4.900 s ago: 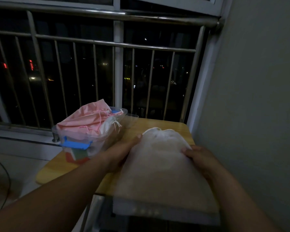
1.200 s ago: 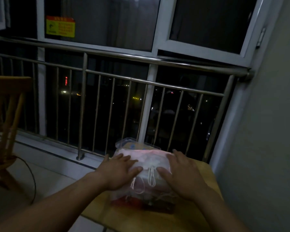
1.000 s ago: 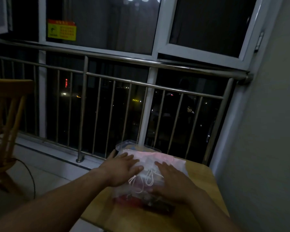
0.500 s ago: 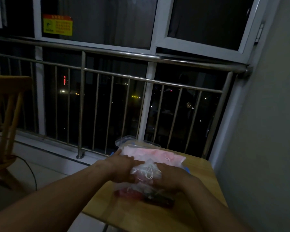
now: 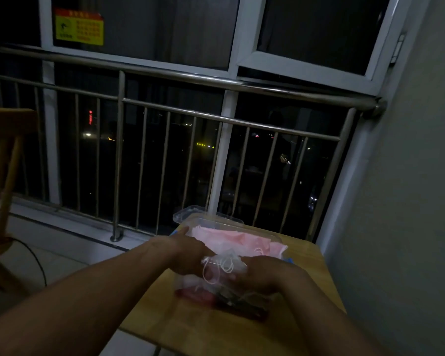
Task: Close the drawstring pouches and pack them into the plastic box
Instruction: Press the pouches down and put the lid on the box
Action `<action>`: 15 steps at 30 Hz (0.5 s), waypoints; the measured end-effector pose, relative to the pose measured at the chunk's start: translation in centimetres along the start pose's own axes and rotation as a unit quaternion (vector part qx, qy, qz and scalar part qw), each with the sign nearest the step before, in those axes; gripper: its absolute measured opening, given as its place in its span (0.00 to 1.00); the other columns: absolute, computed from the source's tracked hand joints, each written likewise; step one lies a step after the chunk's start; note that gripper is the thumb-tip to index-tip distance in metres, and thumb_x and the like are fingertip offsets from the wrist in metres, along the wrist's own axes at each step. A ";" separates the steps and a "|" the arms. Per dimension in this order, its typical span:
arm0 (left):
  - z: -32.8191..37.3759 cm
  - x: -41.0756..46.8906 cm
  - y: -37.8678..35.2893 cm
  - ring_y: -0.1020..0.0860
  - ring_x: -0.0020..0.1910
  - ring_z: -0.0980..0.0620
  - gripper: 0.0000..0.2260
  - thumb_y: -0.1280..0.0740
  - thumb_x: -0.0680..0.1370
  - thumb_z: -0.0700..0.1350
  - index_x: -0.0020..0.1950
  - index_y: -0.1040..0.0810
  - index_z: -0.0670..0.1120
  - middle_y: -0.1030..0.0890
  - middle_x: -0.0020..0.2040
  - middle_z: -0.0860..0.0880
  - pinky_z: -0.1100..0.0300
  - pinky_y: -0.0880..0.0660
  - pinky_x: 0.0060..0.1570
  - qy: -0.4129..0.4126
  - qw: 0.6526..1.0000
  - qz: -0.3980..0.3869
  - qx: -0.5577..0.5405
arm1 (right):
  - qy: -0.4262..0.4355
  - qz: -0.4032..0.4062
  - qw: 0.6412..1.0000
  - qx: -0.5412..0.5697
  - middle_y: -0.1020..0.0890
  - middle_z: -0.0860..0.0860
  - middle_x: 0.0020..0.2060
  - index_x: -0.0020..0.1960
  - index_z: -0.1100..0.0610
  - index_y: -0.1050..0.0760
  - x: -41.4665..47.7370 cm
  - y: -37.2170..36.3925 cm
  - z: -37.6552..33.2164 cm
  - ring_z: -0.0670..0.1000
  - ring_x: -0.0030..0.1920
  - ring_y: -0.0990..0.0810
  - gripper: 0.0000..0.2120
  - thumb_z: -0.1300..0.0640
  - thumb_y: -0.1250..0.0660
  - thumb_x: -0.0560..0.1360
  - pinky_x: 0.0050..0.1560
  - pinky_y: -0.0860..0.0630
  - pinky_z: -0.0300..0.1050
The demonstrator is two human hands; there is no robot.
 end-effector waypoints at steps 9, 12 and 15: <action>-1.3 -1.8 0.1 0.50 0.83 0.47 0.47 0.39 0.70 0.78 0.82 0.57 0.64 0.48 0.85 0.51 0.39 0.58 0.80 0.009 0.990 0.119 -0.071 | 0.058 0.132 0.989 -0.037 0.39 0.45 0.82 0.83 0.40 0.47 -4.2 2.4 -0.7 0.53 0.79 0.37 0.55 0.14 0.42 0.63 0.76 0.37 0.56; -1.5 -2.7 2.0 0.55 0.83 0.51 0.43 0.46 0.73 0.79 0.83 0.55 0.63 0.52 0.85 0.53 0.42 0.62 0.80 -0.012 0.976 0.165 -0.143 | 0.073 0.189 0.979 -0.026 0.36 0.45 0.80 0.82 0.42 0.43 -5.4 5.7 -1.5 0.51 0.77 0.36 0.46 0.19 0.47 0.71 0.75 0.36 0.53; -3.1 -2.5 5.3 0.47 0.81 0.59 0.29 0.50 0.82 0.69 0.82 0.41 0.61 0.40 0.82 0.57 0.46 0.60 0.80 -0.003 0.928 0.269 -0.257 | 0.102 0.231 0.964 0.079 0.24 0.44 0.69 0.72 0.41 0.28 -4.8 9.6 -2.0 0.50 0.66 0.25 0.34 0.23 0.51 0.76 0.67 0.29 0.52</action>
Point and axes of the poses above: each hand's wrist, its own x-axis towards the middle knuckle, its own y-axis out of the back of the hand, z = x × y, the point moved 7 cm from there along x, towards the middle knuckle
